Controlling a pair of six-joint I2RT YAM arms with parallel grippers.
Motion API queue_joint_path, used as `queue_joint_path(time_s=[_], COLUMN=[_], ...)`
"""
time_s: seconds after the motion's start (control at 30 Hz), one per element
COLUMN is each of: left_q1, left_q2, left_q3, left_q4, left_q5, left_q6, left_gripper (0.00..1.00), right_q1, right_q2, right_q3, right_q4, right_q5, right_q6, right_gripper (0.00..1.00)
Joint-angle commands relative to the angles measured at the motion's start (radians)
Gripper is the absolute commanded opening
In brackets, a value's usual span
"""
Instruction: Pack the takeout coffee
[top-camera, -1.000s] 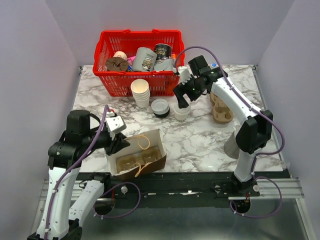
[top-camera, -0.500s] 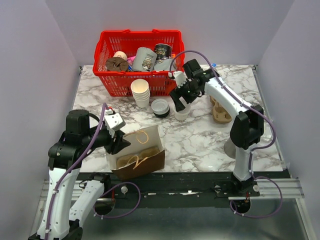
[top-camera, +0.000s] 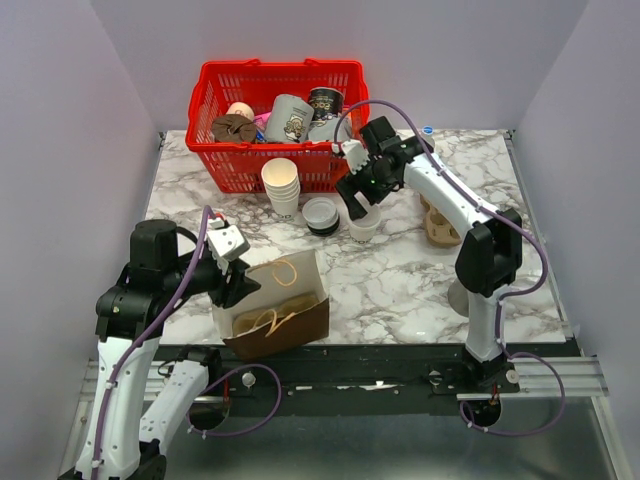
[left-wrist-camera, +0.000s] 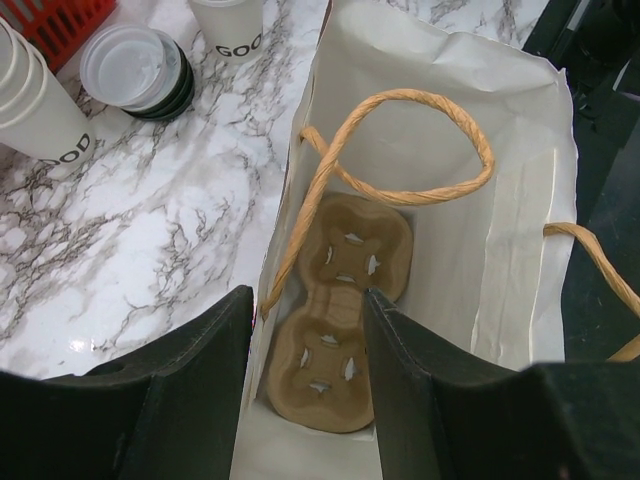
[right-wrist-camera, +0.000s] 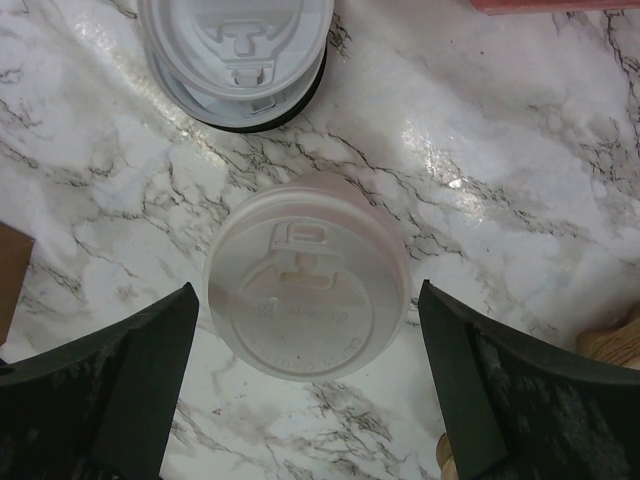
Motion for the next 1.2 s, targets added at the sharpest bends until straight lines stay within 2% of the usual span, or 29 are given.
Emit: queue_joint_path(time_s=[0.0,1.17], left_q1=[0.009,0.010], left_q2=[0.001,0.012], left_q3=[-0.017,-0.033], left_q4=[0.020,0.039], left_q5=[-0.015,-0.019], left_q6=[-0.017,-0.015], left_gripper=[0.57,0.59], right_q1=[0.012,0.018], right_q2=[0.024,0.029], right_q3=[0.019,-0.047], right_q4=[-0.017,-0.050], right_q5=[0.028,0.082], right_q6=[-0.012,-0.048], right_gripper=[1.00,0.96])
